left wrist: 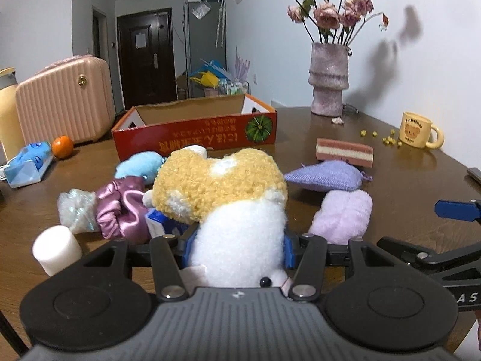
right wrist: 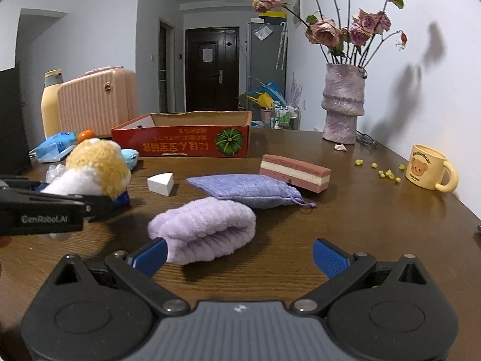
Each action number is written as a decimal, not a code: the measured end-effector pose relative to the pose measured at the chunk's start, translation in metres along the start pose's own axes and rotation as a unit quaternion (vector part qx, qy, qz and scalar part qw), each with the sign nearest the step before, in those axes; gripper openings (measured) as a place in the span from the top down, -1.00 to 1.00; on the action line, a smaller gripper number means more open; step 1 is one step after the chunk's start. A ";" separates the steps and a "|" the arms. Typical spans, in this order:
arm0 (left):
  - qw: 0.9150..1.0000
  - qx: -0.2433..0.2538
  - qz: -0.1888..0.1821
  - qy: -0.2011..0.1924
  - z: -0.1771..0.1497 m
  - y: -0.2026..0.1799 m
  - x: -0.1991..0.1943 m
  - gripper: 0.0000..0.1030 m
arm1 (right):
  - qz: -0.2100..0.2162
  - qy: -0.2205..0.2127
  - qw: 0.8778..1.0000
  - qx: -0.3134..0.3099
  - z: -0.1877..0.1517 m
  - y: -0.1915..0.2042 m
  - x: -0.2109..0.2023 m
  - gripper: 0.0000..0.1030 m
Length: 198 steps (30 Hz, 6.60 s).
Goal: Organize soft objects
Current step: 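Lift the plush lamb with the left tool while the right tool grasps the lilac towel roll, then carry the lamb and towel roll in both tools over the red box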
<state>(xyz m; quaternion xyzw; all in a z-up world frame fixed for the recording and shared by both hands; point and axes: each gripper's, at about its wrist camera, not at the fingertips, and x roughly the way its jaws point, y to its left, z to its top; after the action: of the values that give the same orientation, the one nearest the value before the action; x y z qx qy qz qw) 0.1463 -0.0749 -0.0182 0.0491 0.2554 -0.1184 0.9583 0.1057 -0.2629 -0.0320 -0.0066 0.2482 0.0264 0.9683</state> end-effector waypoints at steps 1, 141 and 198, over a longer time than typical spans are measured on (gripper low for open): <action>1.000 -0.001 0.002 -0.004 0.000 0.001 -0.003 -0.02 | 0.001 0.000 1.000 -0.002 0.001 0.001 0.001 -1.00; 0.994 -0.059 0.062 -0.066 0.080 0.079 0.014 -0.03 | 0.074 -0.058 0.995 -0.020 0.106 0.052 0.080 0.40; 0.991 -0.076 0.099 -0.051 0.204 0.120 0.188 -0.03 | 0.051 -0.027 0.997 -0.045 0.250 0.045 0.259 0.39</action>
<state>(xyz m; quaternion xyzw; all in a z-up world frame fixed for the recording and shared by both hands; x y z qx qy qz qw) 0.4320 -0.0287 0.0685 -0.0049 0.2083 -0.0051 0.9780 0.4499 -0.1989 0.0627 -0.0364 0.2205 0.0867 0.9708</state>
